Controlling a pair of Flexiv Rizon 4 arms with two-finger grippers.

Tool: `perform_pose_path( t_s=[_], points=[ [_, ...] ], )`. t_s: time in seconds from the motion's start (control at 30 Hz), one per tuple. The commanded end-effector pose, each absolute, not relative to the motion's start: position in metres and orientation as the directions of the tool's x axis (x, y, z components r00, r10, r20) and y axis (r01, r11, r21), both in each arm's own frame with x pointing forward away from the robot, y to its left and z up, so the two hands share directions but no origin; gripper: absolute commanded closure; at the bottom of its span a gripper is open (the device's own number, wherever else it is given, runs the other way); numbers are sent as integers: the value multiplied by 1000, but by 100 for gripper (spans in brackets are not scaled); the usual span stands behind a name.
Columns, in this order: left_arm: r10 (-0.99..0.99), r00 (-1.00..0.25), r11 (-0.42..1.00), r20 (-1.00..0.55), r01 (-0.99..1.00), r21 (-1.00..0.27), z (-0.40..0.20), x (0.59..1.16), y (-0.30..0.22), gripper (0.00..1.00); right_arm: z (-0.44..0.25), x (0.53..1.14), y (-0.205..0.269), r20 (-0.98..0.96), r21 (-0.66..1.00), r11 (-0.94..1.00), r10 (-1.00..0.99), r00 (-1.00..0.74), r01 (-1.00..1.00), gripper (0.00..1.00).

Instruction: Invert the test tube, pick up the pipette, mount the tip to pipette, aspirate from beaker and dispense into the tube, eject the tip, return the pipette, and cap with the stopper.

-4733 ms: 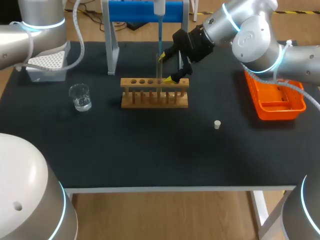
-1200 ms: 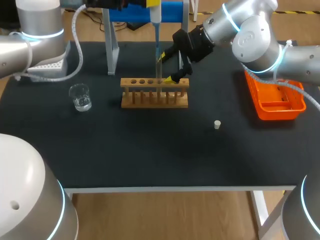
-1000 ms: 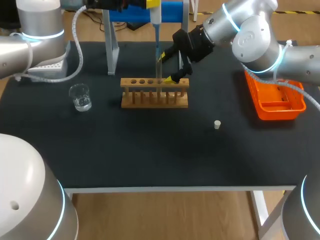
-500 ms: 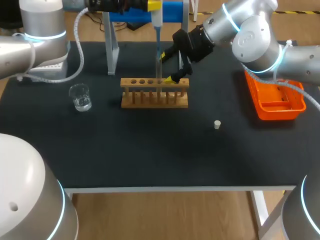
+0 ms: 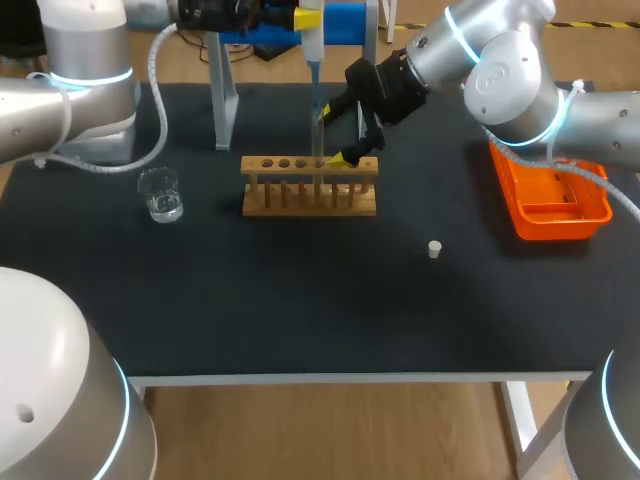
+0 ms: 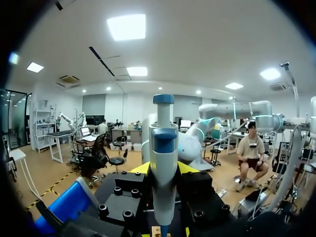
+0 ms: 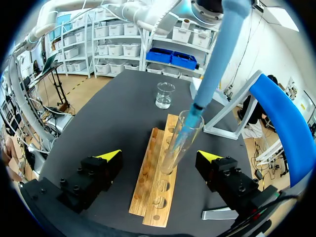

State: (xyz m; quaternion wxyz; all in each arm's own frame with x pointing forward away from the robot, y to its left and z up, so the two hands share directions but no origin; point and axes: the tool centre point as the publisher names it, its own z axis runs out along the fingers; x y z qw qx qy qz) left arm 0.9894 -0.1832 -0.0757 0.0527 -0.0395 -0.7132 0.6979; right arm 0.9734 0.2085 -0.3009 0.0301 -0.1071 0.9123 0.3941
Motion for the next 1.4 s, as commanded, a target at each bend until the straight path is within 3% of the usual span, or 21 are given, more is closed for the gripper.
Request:
perform_pose_path(
  t_s=[0.03, 1.4],
  points=[
    [135, -991, 17, 18, -16, -1000, -79, 993, -184, 100, -301, 973, 208, -139, 712, 667, -172, -975, -219, 0],
    [124, -991, 12, 42, -41, -999, -90, 996, -182, 100, -301, 973, 208, -139, 712, 667, -172, -975, -219, 0]
  ],
)
